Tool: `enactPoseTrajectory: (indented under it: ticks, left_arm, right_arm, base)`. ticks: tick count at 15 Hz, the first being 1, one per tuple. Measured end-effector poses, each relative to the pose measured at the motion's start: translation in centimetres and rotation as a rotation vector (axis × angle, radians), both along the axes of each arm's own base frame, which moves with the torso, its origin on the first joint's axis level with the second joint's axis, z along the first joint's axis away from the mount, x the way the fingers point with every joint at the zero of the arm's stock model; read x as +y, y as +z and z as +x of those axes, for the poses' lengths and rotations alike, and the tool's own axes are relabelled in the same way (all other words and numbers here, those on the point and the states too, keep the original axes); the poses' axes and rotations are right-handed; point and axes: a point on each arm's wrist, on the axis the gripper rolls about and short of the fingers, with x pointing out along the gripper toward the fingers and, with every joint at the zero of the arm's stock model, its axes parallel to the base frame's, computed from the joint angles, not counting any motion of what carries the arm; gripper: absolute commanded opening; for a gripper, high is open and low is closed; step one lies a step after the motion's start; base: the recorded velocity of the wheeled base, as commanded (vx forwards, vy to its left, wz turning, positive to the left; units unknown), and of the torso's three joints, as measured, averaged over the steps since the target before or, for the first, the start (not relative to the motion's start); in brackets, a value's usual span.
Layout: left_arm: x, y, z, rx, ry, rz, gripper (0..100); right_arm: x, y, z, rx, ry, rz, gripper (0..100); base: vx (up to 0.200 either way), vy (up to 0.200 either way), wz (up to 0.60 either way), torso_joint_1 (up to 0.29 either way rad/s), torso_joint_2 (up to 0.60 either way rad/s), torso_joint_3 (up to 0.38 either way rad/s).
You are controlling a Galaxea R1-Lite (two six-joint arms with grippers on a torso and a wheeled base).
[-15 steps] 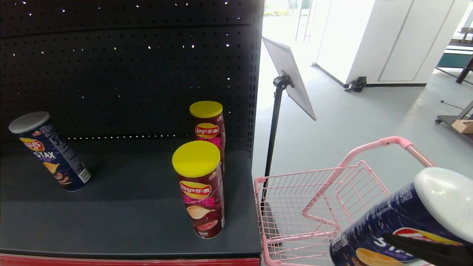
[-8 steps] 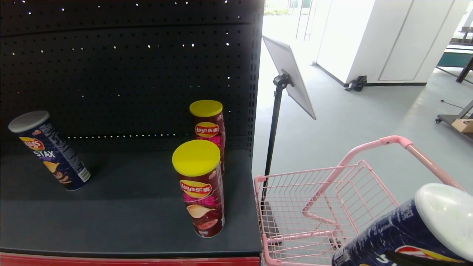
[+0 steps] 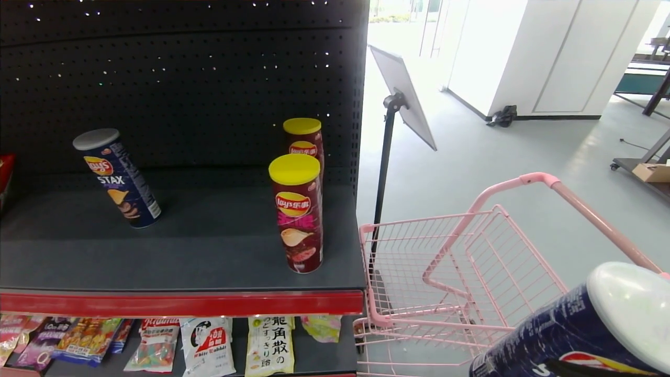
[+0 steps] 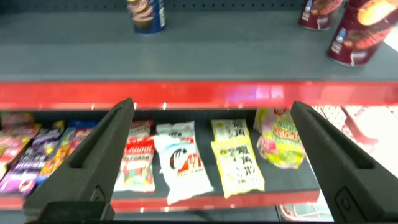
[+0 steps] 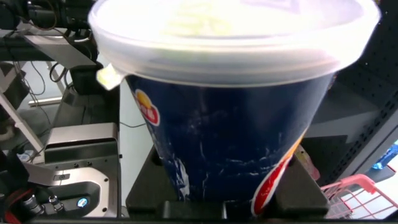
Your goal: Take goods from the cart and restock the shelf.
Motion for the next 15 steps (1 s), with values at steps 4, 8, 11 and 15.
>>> enactPoseTrajectory:
  ticks: [4,8,11,15]
  left_arm:
    - [0.00,0.01,0.00,0.000,0.000,-0.001,100]
    - [0.00,0.01,0.00,0.000,0.002,-0.003,100]
    - [0.00,0.01,0.00,0.000,0.001,-0.003,100]
    - [0.00,0.02,0.00,-0.001,0.000,-0.003,100]
  right_arm:
    - [-0.01,0.19,0.00,-0.009,-0.001,0.003,0]
    - [-0.01,0.26,0.03,-0.011,-0.001,0.004,0]
    - [0.02,0.27,0.11,-0.010,-0.001,0.004,0]
    - [0.05,0.32,0.20,-0.010,0.000,0.004,0]
  base:
    - [0.000,0.000,0.00,0.000,0.00,0.000]
    - [0.000,0.050,0.00,0.002,0.00,0.001]
    - [0.000,0.200,0.00,-0.002,0.00,0.002]
    - [0.000,0.200,0.00,0.000,0.00,0.004]
